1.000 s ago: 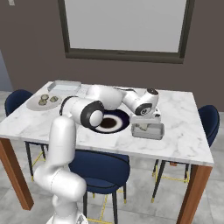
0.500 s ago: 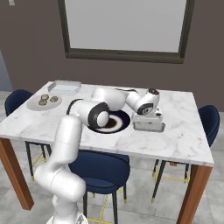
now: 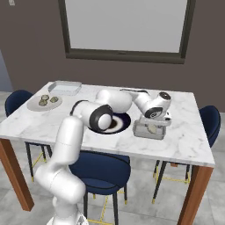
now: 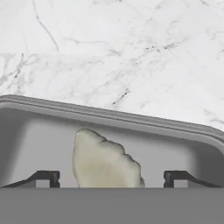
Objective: Place two dumplings into each of the tupperware containers and then place the containers in the fridge.
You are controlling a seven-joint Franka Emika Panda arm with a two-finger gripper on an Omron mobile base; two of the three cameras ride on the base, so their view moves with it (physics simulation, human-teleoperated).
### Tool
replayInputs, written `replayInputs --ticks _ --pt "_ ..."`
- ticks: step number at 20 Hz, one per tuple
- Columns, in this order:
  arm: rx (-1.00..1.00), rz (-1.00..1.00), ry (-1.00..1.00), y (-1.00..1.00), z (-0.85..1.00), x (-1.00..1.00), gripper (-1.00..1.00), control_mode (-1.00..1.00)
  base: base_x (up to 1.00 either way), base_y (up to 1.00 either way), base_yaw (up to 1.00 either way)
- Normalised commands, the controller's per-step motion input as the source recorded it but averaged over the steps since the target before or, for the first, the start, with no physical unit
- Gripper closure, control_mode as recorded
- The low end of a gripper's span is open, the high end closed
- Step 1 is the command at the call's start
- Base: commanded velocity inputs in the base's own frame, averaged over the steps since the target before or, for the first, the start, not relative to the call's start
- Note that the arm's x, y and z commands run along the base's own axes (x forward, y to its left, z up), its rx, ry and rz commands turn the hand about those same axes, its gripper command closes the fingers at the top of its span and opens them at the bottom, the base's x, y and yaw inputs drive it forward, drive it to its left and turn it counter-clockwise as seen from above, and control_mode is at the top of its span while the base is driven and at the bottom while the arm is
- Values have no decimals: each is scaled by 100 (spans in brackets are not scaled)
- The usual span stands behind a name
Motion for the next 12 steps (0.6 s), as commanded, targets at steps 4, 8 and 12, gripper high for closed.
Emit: replayInputs --ticks 4,8,12 --pt "6 -14 -2 11 61 -12 -100 -100 0 0 0" --pt "12 -2 0 0 100 -81 -100 -100 0 0 0" --pt "0 0 1 44 70 -99 -100 -100 0 0 0"
